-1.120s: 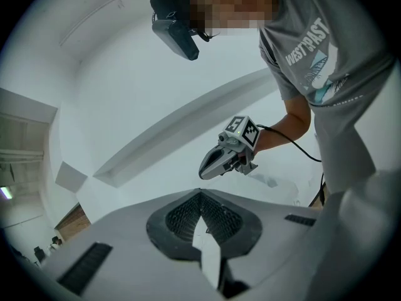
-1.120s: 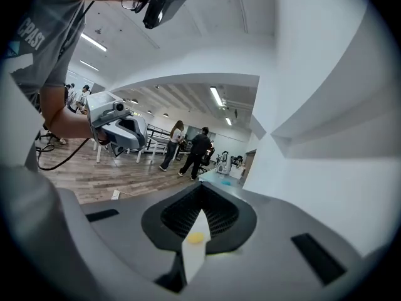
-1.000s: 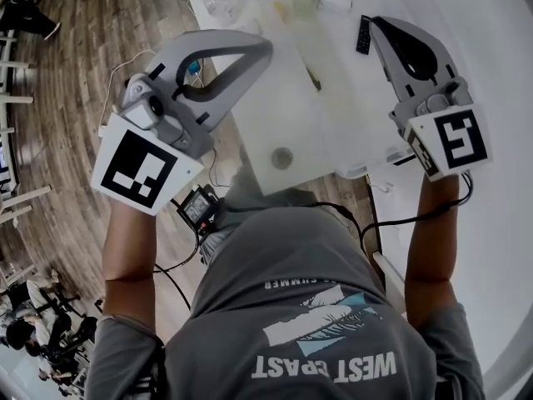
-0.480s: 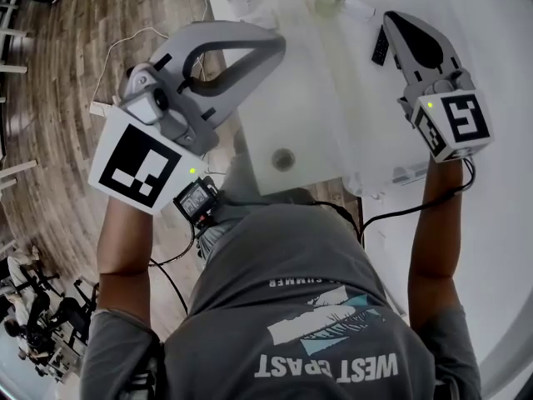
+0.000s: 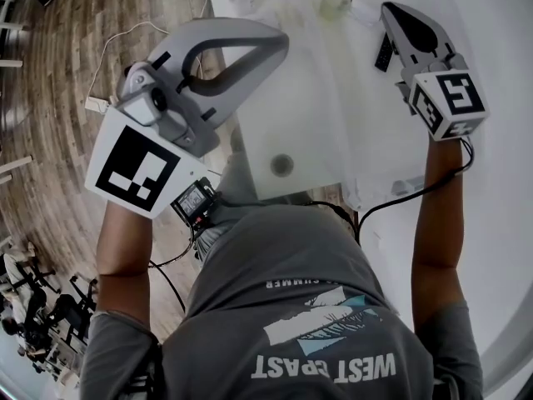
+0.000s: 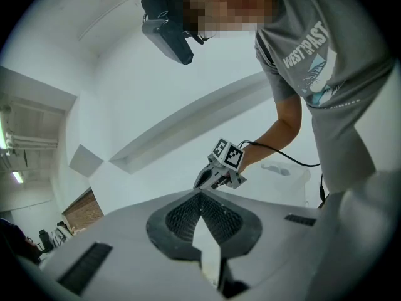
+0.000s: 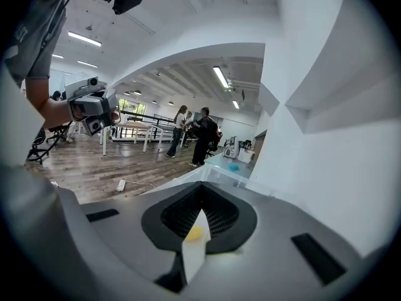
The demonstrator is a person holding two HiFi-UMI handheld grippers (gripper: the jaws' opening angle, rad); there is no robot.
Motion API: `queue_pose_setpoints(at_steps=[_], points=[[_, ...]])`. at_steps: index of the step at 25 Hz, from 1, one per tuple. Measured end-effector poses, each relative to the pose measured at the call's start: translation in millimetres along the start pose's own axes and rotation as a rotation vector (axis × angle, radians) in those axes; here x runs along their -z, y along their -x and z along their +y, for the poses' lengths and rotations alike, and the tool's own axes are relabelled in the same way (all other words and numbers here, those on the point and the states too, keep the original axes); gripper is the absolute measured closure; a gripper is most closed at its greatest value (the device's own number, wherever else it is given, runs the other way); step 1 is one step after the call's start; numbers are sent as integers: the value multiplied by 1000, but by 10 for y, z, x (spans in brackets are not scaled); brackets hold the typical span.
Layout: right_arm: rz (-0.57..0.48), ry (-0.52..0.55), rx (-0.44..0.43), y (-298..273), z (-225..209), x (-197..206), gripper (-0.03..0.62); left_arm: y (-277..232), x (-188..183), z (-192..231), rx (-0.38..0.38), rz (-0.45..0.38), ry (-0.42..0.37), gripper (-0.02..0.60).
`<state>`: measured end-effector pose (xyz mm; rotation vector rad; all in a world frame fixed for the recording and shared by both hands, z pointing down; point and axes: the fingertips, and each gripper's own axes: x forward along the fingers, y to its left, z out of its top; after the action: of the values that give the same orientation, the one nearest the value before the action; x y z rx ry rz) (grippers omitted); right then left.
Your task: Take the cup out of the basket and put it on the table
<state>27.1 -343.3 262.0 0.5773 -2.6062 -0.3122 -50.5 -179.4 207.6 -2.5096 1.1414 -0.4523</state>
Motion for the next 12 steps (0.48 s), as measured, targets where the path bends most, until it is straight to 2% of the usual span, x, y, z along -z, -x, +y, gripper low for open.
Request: queue_pose_setpoints(at_steps=[5,12], points=[[36,-10,-6,-180,-93,97,582,-31,-17,20,4,1,11,572],[114,-25,-23,-535,-287,491,582,-155,68,30,13,4,29,572]])
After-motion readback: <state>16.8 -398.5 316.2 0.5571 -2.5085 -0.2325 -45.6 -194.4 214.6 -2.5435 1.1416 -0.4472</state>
